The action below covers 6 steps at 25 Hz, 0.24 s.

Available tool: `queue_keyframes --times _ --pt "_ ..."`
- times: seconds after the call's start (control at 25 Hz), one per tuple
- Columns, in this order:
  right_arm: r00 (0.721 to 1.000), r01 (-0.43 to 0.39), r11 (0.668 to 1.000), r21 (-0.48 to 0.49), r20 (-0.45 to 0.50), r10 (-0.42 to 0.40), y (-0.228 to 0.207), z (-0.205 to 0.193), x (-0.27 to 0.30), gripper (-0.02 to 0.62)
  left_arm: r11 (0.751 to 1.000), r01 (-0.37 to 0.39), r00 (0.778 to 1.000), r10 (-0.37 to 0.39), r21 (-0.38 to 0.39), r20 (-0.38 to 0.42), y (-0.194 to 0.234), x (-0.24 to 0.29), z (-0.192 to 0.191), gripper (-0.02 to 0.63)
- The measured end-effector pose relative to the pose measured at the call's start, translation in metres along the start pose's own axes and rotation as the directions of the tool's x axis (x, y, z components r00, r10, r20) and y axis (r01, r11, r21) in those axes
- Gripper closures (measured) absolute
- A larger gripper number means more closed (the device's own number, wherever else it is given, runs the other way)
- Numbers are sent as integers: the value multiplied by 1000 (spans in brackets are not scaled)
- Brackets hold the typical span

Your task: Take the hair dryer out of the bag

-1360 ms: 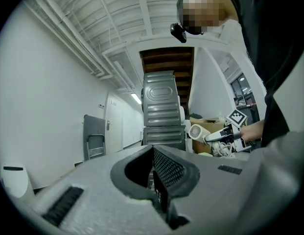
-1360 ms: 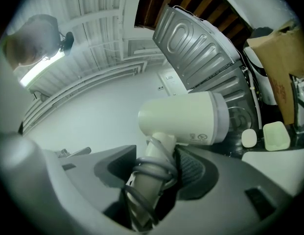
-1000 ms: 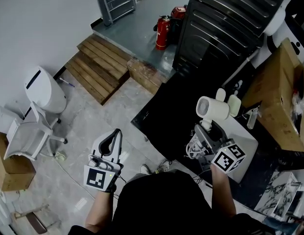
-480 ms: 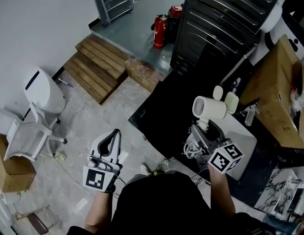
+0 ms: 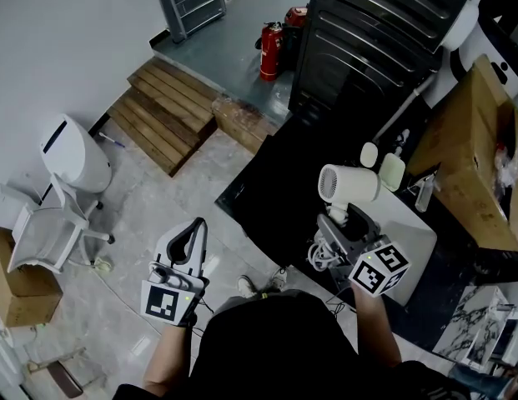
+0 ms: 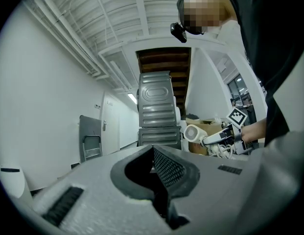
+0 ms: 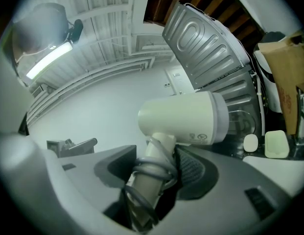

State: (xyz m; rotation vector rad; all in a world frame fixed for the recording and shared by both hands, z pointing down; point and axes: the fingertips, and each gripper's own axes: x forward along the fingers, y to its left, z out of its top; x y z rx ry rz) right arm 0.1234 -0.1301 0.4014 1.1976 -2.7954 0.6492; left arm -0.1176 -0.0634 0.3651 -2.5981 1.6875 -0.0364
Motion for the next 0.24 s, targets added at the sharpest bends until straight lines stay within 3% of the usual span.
queue_keyframes --times 0.24 --pt "1000 -7 1000 6 0 7 -2 2 -2 348 1000 -8 1000 8 4 1 -3 1 1 584"
